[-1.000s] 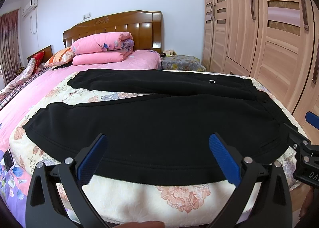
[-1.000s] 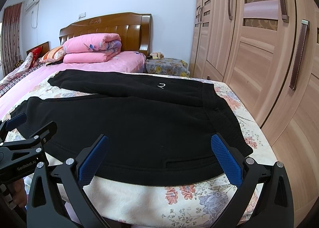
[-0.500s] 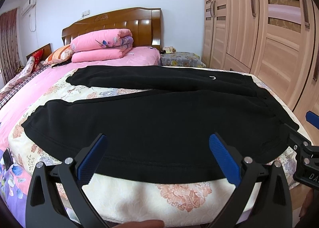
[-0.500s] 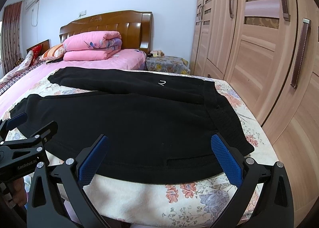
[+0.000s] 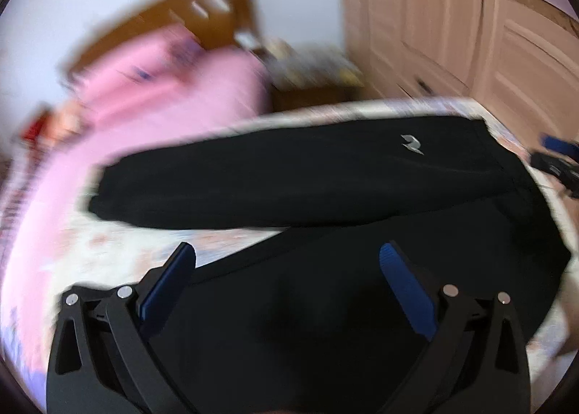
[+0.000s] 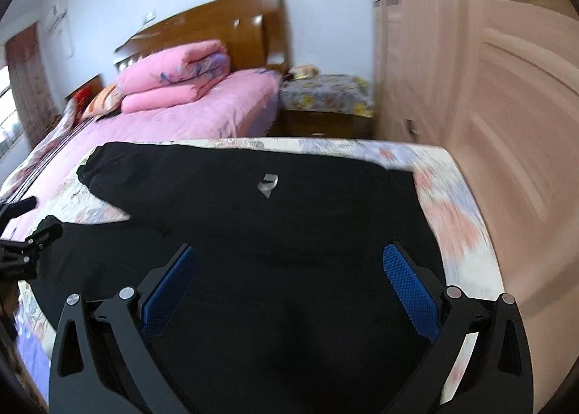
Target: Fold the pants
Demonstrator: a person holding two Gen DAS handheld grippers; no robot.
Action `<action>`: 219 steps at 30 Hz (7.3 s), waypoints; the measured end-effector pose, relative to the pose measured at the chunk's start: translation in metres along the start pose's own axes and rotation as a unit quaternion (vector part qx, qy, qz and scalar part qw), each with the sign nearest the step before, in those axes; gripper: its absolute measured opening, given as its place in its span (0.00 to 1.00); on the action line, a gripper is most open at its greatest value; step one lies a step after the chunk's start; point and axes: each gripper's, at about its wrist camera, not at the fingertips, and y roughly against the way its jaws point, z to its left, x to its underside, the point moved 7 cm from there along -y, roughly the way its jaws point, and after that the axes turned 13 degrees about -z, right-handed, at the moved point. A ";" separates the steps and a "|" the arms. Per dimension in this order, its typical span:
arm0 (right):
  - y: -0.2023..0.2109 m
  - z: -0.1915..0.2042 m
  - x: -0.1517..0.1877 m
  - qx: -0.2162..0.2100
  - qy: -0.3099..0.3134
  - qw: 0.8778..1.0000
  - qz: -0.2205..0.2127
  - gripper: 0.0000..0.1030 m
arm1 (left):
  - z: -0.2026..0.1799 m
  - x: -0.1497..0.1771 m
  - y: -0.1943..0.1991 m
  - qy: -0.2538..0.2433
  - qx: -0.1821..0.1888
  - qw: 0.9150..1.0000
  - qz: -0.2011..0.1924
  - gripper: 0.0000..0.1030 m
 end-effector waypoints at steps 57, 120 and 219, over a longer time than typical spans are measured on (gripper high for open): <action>0.088 0.049 0.091 -0.032 0.198 0.979 -0.033 0.13 | 0.007 0.101 0.019 0.194 0.079 0.976 -0.059 0.14; 0.130 -0.064 0.180 0.040 -0.328 0.944 -0.004 0.08 | 0.062 0.196 0.029 0.274 0.047 0.959 -0.057 0.16; -0.001 0.179 0.053 -0.096 0.081 0.992 0.023 0.89 | 0.313 0.161 0.081 0.381 -0.030 0.917 -0.115 0.91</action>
